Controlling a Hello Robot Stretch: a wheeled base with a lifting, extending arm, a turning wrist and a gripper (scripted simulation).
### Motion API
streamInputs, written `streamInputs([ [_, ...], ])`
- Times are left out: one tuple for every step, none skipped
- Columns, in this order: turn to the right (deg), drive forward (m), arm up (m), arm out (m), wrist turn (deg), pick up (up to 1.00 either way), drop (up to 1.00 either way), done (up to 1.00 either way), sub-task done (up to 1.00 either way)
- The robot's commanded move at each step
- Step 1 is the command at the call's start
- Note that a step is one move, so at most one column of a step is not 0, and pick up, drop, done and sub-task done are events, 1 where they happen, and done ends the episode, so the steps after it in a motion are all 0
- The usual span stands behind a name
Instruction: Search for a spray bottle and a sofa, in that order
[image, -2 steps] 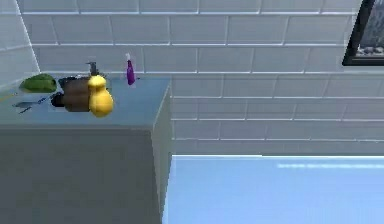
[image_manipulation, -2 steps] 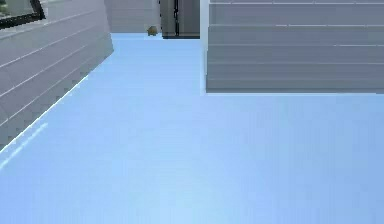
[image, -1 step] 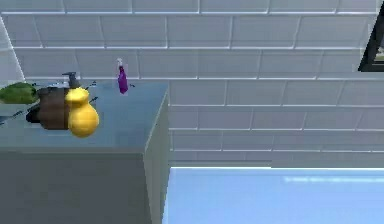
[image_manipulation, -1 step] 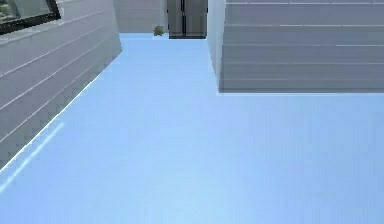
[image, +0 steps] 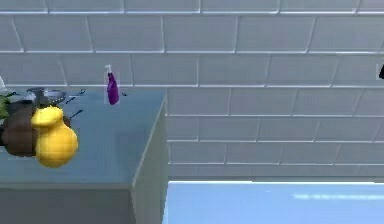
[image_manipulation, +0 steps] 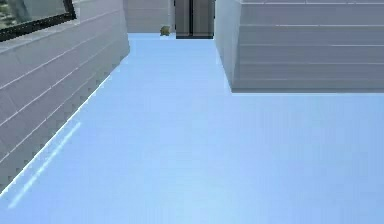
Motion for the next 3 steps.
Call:
streamInputs([
  [45.0, 0.0, 0.0, 0.0, 0.0, 0.0, 0.0, 0.0, 0.0],
  [45.0, 0.0, 0.0, 0.0, 0.0, 0.0, 0.0, 0.0, 0.0],
  [12.0, 0.0, 0.0, 0.0, 0.0, 0.0, 0.0, 0.0, 0.0],
])
